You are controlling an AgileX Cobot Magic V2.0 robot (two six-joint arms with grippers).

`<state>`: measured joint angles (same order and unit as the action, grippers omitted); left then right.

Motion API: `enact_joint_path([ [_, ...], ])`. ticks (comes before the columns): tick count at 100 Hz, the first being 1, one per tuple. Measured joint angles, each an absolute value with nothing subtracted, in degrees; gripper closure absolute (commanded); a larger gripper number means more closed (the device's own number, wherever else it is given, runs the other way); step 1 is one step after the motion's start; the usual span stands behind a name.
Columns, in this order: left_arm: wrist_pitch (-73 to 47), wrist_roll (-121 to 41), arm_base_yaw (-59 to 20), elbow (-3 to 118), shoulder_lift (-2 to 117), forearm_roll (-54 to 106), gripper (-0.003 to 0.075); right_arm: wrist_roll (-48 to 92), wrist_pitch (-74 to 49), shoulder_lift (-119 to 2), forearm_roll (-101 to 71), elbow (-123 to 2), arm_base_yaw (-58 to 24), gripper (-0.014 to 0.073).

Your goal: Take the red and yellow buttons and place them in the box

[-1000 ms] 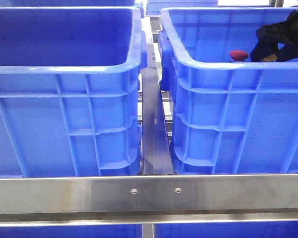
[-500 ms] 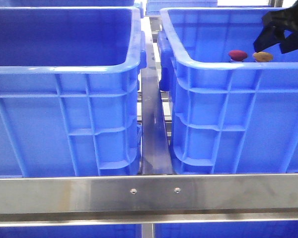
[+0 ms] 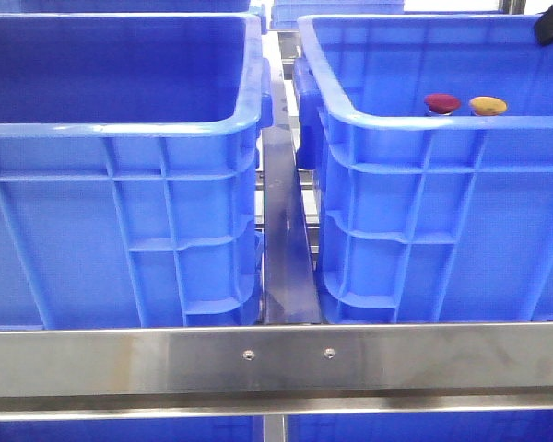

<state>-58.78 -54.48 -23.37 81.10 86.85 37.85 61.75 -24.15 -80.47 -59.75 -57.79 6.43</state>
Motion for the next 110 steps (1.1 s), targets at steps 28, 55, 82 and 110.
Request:
enact_joint_path([
  [28, -58.5, -47.1, -23.4, 75.8, 80.7, 34.3, 0.0740, 61.7, -27.0, -63.6, -59.8, -47.7, 6.4, 0.0658],
  [55, -40.7, -42.0, -23.4, 60.4, 65.3, 32.4, 0.0740, 61.7, -32.1, -48.9, -60.8, -39.4, 6.4, 0.0658],
  [82, -26.1, -41.8, -23.4, 42.7, 48.5, 32.7, 0.0740, 61.6, -32.1, -33.5, -61.9, -29.9, 6.4, 0.0658],
  [110, -20.7, -41.8, -23.4, 27.9, 31.4, 34.4, 0.0740, 61.6, -32.1, -18.1, -61.9, -21.4, 6.4, 0.0658],
])
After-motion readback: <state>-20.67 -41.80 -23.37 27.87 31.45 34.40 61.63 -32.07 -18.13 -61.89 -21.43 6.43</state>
